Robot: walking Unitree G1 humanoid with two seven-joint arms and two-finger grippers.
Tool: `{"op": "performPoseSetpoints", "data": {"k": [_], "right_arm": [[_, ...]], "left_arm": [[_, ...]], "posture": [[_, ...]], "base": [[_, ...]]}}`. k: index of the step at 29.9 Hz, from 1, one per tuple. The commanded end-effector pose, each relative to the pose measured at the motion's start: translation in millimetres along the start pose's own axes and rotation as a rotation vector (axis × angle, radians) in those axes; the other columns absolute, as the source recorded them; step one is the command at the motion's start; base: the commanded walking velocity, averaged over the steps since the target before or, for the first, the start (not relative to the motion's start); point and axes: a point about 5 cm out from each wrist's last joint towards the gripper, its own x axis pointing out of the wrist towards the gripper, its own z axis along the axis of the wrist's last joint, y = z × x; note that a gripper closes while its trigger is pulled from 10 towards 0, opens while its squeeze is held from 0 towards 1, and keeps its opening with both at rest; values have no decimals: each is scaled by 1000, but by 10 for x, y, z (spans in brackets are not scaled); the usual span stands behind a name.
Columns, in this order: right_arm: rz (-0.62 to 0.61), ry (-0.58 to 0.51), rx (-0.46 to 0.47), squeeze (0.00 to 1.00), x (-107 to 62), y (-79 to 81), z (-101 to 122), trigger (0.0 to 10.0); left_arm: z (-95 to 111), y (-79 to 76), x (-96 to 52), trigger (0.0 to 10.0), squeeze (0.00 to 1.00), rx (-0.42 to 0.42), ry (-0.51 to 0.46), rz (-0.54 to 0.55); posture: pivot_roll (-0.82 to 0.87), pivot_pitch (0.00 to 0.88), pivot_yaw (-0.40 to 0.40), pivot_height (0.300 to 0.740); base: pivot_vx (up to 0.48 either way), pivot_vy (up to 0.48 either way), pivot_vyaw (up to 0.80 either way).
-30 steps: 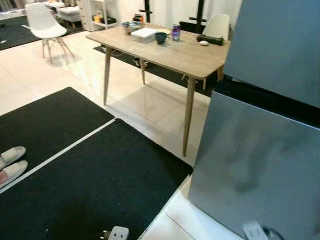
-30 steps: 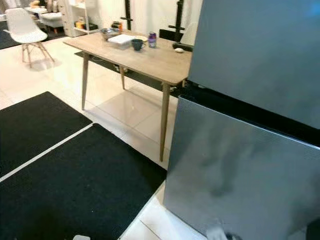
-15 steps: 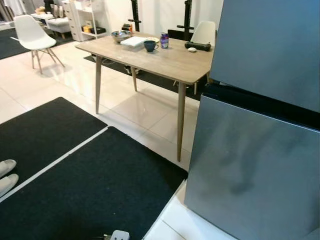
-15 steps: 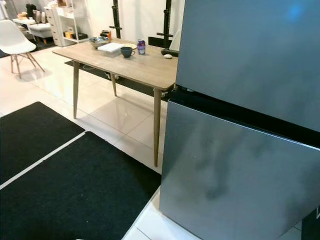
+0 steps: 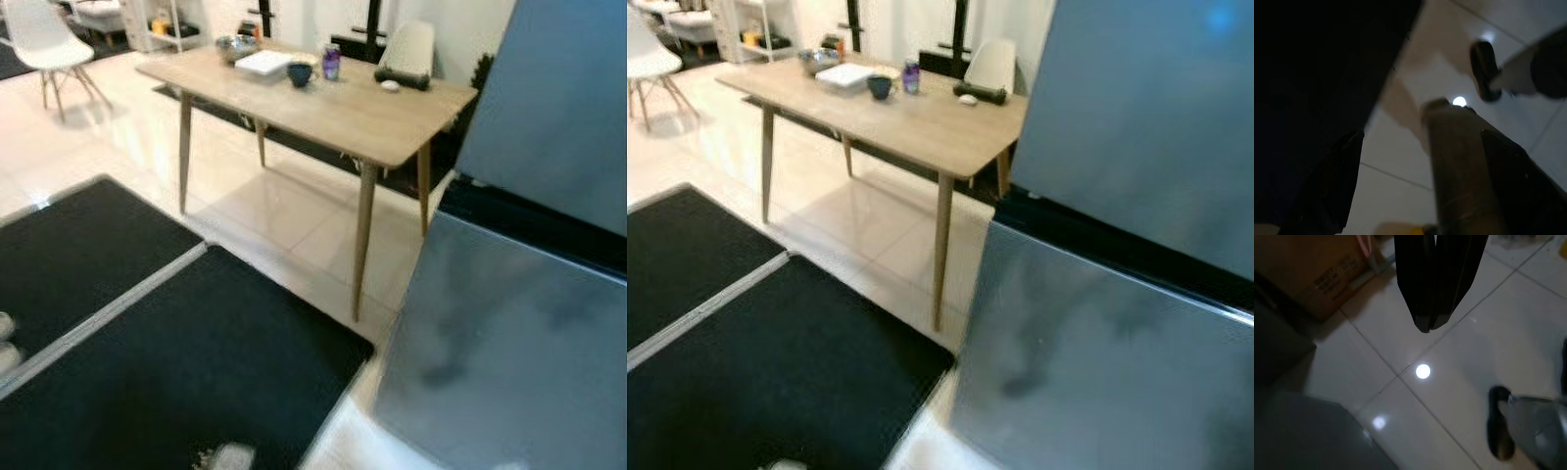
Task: Restocking fridge
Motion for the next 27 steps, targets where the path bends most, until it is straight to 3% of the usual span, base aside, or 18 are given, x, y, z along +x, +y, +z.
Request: {"op": "performPoseSetpoints", "data": {"k": [1, 4, 7, 10, 11, 18, 20, 21, 23, 27], "right_arm": [[0, -16, 12, 0, 4, 18, 30, 10000], [-7, -31, 29, 0, 3, 2, 51, 10000], [-35, -162, 194, 0, -9, -108, 286, 10000], [-42, -232, 252, 0, -24, -173, 428, 10000], [-69, -279, 257, 0, -44, -252, 548, 10000], [-113, -382, 275, 0, -101, -401, 797, 10000], [-144, -483, 297, 0, -171, -519, 1041, 10000], [-144, -483, 297, 0, -171, -519, 1041, 10000], [-180, -590, 299, 0, -273, -647, 1318, 10000], [-190, -638, 314, 0, -324, -699, 1440, 10000]], "left_arm": [[-119, 15, -20, 10000, 0, 1, 39, 6], [-115, 20, -21, 10000, 0, -1, 37, 10], [-108, 45, -24, 10000, 0, -17, 28, 38], [-106, 49, -24, 10000, 0, -10, 30, 39], [-100, 53, -24, 10000, 0, -8, 30, 37], [-94, 50, -23, 10000, 0, -6, 32, 33], [-91, 43, -21, 10000, 0, -7, 30, 29], [-91, 43, -21, 10000, 0, -7, 30, 29], [-93, 33, -19, 10000, 0, -9, 30, 24], [-95, 29, -18, 10000, 0, -9, 30, 22]], "posture": [[-51, 0, -15, 740], [-49, 0, -17, 740], [-50, 0, -16, 740], [-53, 0, -14, 740], [-58, 0, -12, 740], [-57, 0, -11, 740], [-54, 0, -13, 740], [-54, 0, -13, 740], [-54, 0, -13, 740], [-56, 0, -12, 740]], "base": [[307, 0, 0], [205, 0, 0], [0, 0, 0], [0, 0, 0], [0, 0, 0], [0, 0, 0], [0, 0, 0], [0, 0, 0], [0, 0, 0], [0, 0, 0]]}}
